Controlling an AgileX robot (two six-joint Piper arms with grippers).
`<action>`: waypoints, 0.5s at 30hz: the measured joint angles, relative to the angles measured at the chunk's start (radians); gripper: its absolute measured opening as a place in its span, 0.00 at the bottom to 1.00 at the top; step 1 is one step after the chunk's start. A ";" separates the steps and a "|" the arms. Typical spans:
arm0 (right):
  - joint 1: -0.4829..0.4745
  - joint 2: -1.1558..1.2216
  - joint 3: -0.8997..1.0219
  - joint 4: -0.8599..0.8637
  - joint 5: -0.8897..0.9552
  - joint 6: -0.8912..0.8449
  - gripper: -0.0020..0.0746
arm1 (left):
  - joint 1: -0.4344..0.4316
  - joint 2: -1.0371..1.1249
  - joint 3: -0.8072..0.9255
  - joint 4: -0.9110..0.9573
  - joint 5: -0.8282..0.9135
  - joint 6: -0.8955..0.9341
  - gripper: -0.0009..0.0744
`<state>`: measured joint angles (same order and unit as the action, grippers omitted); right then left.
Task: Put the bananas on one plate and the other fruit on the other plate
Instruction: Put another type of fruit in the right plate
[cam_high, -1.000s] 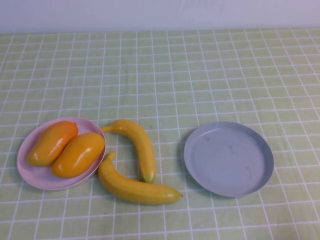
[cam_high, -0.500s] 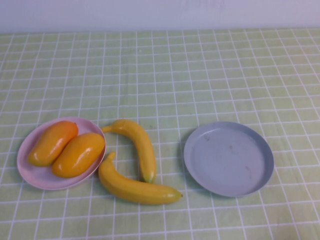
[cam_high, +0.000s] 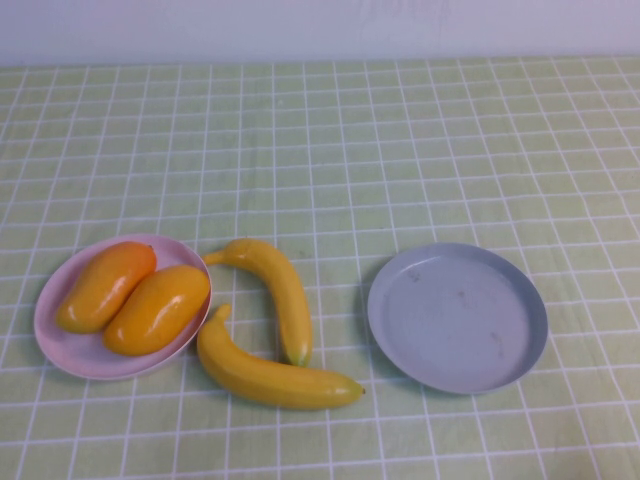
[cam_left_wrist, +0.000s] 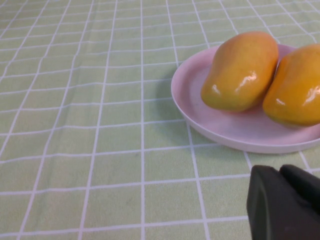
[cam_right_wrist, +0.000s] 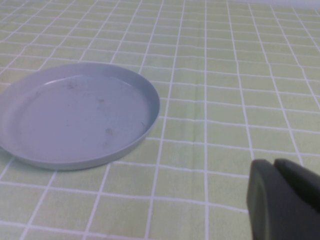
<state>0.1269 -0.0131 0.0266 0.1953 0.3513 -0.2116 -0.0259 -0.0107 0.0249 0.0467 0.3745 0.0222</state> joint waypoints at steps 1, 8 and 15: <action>0.000 0.000 0.000 0.000 0.000 0.000 0.01 | 0.000 0.000 0.000 0.000 0.000 0.000 0.01; 0.000 0.000 0.000 0.018 -0.053 0.000 0.01 | 0.000 0.000 0.000 0.000 0.002 0.000 0.01; 0.000 0.000 0.000 0.361 -0.298 0.000 0.01 | 0.000 0.000 0.000 0.000 0.002 0.000 0.01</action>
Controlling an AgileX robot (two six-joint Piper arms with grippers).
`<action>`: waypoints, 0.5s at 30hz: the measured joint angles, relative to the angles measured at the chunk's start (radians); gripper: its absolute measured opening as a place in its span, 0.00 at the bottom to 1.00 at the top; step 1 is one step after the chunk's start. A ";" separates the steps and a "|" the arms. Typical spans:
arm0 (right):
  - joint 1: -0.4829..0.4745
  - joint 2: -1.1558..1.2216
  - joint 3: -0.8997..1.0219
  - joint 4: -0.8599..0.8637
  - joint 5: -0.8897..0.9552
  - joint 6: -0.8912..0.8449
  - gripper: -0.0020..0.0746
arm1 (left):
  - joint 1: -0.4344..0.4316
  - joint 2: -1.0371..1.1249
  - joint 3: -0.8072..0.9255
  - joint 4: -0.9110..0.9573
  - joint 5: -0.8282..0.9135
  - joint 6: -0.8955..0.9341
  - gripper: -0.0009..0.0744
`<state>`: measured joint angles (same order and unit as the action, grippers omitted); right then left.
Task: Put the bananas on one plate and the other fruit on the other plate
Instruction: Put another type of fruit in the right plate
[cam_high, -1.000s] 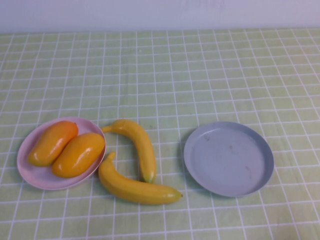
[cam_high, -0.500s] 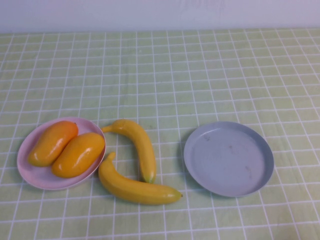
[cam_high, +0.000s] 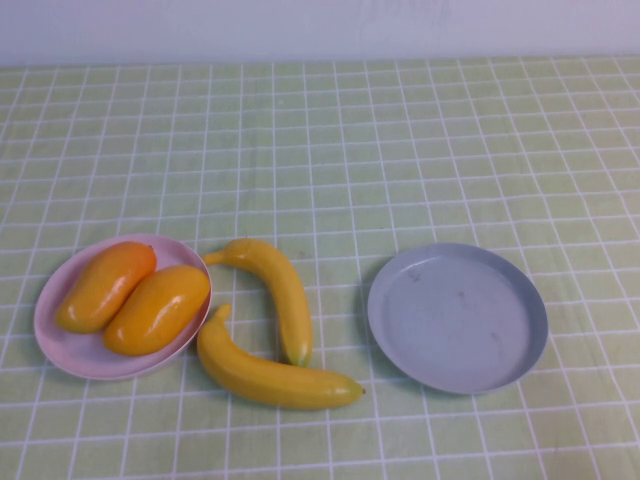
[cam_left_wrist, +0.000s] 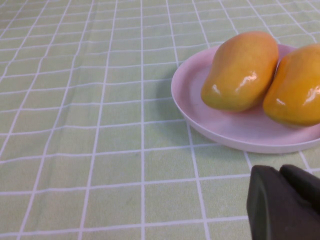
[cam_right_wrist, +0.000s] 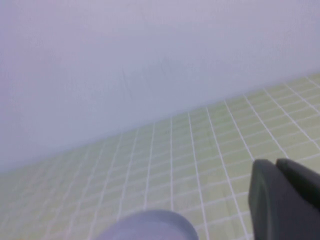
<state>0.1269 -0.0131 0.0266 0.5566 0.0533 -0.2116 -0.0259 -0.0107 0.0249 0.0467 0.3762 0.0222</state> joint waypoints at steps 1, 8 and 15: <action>0.000 0.000 0.000 0.043 -0.024 0.000 0.01 | 0.000 0.000 0.000 0.000 0.000 0.000 0.01; 0.000 0.000 0.000 0.210 -0.064 0.000 0.01 | 0.000 0.000 0.000 0.000 0.000 0.000 0.01; 0.000 0.169 -0.163 0.296 0.205 0.000 0.01 | 0.000 0.000 0.000 0.000 0.000 0.000 0.01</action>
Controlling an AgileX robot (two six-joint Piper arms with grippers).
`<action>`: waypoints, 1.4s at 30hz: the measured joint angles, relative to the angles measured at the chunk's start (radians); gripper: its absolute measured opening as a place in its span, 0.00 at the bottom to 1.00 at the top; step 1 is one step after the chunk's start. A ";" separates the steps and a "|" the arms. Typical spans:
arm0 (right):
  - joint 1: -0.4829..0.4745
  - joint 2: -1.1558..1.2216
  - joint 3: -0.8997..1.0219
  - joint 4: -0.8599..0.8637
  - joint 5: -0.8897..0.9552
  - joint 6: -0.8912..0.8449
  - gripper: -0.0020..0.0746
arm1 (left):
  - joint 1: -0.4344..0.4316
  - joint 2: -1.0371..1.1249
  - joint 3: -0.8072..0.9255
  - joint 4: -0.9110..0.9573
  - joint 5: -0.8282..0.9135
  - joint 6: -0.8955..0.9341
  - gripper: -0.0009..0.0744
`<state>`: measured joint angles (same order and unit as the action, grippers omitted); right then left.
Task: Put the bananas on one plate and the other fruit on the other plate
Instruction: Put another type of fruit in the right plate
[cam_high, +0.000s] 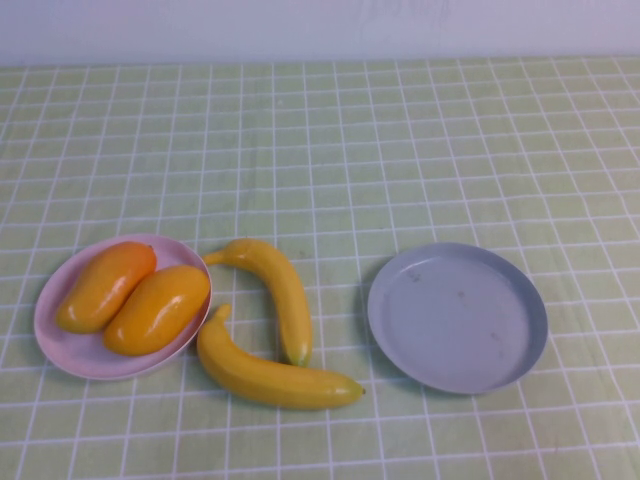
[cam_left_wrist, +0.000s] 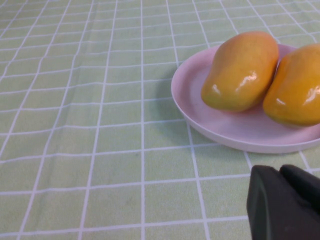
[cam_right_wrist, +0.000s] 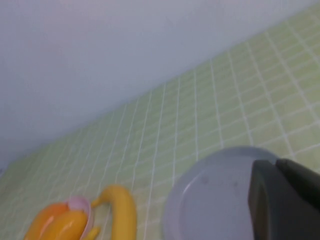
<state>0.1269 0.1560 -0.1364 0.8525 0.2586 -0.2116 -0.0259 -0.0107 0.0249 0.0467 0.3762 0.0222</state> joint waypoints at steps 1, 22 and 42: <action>0.000 0.045 -0.044 0.000 0.044 0.000 0.01 | 0.000 0.000 0.000 0.000 0.000 0.000 0.01; 0.188 1.120 -0.755 -0.274 0.505 -0.173 0.01 | 0.000 0.000 0.000 0.000 0.000 0.000 0.01; 0.580 1.838 -1.586 -0.653 0.703 0.120 0.15 | 0.000 0.000 0.000 0.000 0.000 0.000 0.01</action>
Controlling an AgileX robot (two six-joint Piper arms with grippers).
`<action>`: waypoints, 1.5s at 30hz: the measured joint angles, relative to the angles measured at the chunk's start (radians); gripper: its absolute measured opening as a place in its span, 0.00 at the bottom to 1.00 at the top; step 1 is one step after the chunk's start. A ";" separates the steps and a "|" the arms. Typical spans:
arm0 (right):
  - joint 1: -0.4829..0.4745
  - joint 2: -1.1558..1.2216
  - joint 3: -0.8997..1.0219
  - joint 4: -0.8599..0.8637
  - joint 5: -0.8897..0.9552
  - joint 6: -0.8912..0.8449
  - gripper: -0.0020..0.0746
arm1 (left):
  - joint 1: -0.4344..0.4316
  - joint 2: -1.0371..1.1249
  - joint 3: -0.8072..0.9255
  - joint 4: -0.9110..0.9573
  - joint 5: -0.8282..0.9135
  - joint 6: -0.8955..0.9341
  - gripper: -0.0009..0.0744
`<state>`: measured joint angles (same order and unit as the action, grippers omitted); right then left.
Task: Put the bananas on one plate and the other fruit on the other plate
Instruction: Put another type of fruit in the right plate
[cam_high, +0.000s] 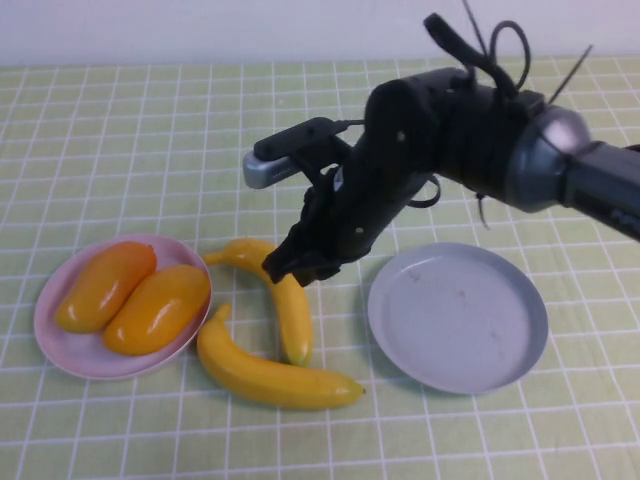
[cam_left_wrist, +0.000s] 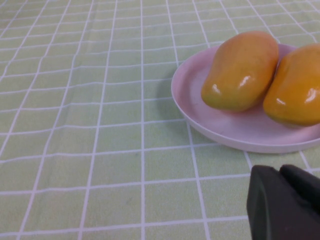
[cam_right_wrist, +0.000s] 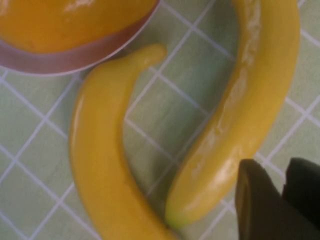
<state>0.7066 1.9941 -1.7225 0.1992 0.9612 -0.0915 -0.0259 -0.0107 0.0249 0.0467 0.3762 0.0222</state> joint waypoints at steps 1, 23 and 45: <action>0.005 0.026 -0.043 -0.014 0.014 0.021 0.17 | 0.000 0.000 0.000 0.000 0.000 0.000 0.01; 0.015 0.394 -0.466 -0.161 0.124 0.182 0.63 | 0.000 0.000 0.000 0.000 0.000 0.000 0.01; 0.016 0.417 -0.602 -0.224 0.255 0.190 0.44 | 0.000 0.000 0.000 0.000 0.000 0.000 0.01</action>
<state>0.7224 2.4111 -2.3248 -0.0247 1.2165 0.0985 -0.0259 -0.0107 0.0249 0.0467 0.3762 0.0222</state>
